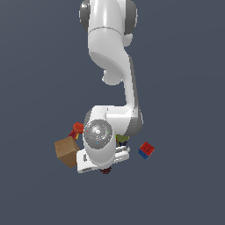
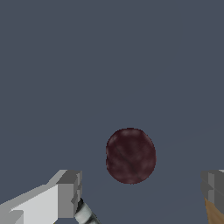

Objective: Pick up a designated object from a clutter of objects.

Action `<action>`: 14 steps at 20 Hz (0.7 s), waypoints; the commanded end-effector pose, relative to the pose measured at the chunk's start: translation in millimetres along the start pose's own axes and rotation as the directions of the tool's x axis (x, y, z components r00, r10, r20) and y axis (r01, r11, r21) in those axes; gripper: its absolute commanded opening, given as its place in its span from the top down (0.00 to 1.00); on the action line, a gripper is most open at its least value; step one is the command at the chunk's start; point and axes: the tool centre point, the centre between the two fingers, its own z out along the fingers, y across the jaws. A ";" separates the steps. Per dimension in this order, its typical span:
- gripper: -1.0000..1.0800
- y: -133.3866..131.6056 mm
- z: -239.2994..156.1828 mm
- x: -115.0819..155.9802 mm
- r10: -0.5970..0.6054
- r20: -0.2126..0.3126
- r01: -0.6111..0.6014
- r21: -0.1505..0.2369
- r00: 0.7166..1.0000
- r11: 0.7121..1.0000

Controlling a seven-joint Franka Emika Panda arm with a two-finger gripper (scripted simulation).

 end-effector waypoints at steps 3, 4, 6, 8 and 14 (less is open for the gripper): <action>0.04 -0.1 13.5 -0.3 0.000 0.000 0.000 0.000 1.000 1.000; 0.04 0.0 18.9 -0.4 0.000 0.000 0.000 0.000 1.000 1.000; 0.04 -0.1 31.3 -0.7 -0.001 0.000 0.001 0.000 1.000 1.000; 0.04 -0.3 41.2 -0.9 -0.002 0.000 0.002 0.000 1.000 1.000; 0.04 0.4 49.8 0.4 -0.002 0.000 0.002 0.000 1.000 1.000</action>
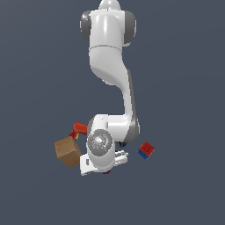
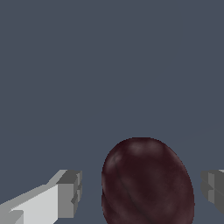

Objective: Pick up a designated object from a clutter of objects.

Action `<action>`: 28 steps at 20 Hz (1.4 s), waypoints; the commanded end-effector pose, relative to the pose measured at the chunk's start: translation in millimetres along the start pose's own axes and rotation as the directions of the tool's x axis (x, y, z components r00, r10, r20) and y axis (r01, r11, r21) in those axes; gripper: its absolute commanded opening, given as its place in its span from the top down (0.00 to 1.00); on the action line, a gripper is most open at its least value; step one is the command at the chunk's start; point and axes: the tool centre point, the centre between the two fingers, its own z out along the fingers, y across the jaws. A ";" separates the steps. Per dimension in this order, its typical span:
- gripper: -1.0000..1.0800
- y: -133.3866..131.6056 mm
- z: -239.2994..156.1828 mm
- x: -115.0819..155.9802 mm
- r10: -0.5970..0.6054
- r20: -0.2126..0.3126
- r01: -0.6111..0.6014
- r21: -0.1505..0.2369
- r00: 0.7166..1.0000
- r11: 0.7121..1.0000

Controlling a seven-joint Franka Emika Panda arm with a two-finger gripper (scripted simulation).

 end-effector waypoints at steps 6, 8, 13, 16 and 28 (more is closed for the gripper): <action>1.00 0.4 -0.6 1.3 0.000 -0.002 0.000 -0.001 1.000 1.000; 1.00 0.4 -0.6 1.3 0.000 -0.002 0.000 -0.001 1.000 1.000; 1.00 -0.1 -0.7 1.1 0.000 -0.002 0.000 -0.001 1.000 1.000; 1.00 -2.6 -4.6 1.3 0.000 -0.002 0.000 -0.001 1.000 1.000; 1.00 -46.3 -74.4 5.0 0.000 -0.002 0.000 -0.001 1.000 1.000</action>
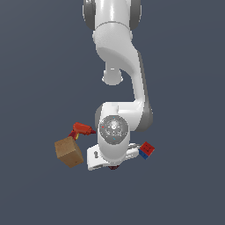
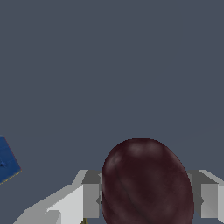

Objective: Pick up a designated object from a clutter of objects.

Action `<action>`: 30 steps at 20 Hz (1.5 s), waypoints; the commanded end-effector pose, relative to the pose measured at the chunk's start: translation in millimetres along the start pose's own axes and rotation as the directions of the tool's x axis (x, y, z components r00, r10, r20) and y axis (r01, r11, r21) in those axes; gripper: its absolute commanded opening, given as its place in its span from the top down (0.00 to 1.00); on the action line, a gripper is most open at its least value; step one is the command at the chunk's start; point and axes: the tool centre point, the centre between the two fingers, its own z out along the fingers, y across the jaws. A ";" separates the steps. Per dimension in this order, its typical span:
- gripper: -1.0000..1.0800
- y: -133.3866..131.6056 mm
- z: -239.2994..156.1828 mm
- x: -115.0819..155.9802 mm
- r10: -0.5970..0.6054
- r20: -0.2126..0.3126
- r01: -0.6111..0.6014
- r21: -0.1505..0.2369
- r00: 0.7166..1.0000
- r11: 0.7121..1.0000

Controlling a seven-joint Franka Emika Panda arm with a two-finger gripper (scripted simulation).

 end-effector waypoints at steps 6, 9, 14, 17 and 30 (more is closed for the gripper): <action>1.00 -46.9 -75.8 5.1 -0.001 -0.003 0.001 -0.001 1.000 1.000; 1.00 -65.6 -106.2 7.1 -0.001 -0.003 0.001 -0.001 1.000 1.000; 1.00 -96.2 -156.1 11.0 -0.001 -0.003 0.001 -0.002 1.000 1.000; 1.00 -113.8 -184.9 13.7 -0.001 -0.003 0.001 -0.002 1.000 1.000; 1.00 -160.3 -262.0 23.8 -0.001 -0.003 0.001 -0.001 1.000 1.000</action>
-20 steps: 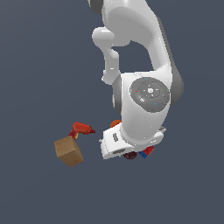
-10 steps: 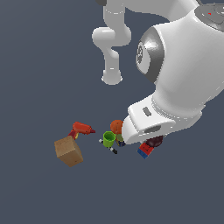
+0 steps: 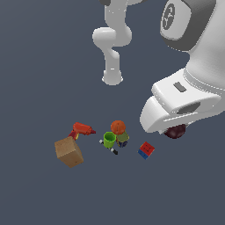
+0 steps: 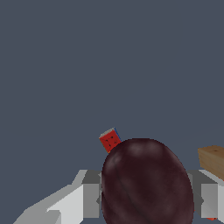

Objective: Pick up a designated object from a clutter of objects.

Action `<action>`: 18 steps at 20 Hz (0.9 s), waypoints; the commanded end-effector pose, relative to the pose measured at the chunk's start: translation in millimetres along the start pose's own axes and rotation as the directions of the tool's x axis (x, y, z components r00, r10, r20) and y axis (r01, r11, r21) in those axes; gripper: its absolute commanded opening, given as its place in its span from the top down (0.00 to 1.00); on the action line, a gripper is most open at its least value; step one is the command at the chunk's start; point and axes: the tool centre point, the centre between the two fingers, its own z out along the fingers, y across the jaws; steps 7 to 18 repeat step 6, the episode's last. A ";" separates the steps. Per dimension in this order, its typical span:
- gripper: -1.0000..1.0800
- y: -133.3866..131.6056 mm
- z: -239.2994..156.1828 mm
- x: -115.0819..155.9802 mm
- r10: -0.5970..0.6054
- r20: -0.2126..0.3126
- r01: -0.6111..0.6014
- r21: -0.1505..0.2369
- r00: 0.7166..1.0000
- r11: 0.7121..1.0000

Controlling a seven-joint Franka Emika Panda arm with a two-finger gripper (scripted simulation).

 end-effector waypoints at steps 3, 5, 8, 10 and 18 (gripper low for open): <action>1.00 -5.4 -9.8 1.8 0.001 0.000 -0.001 0.000 1.000 1.000; 1.00 -6.2 -11.2 2.1 0.001 0.000 -0.001 0.000 1.000 1.000; 1.00 -6.3 -11.4 2.1 0.001 0.000 -0.001 0.000 1.000 1.000; 1.00 -6.3 -11.4 2.1 0.001 0.000 -0.001 0.000 1.000 1.000; 1.00 -6.3 -11.4 2.1 0.001 0.000 -0.001 0.000 1.000 1.000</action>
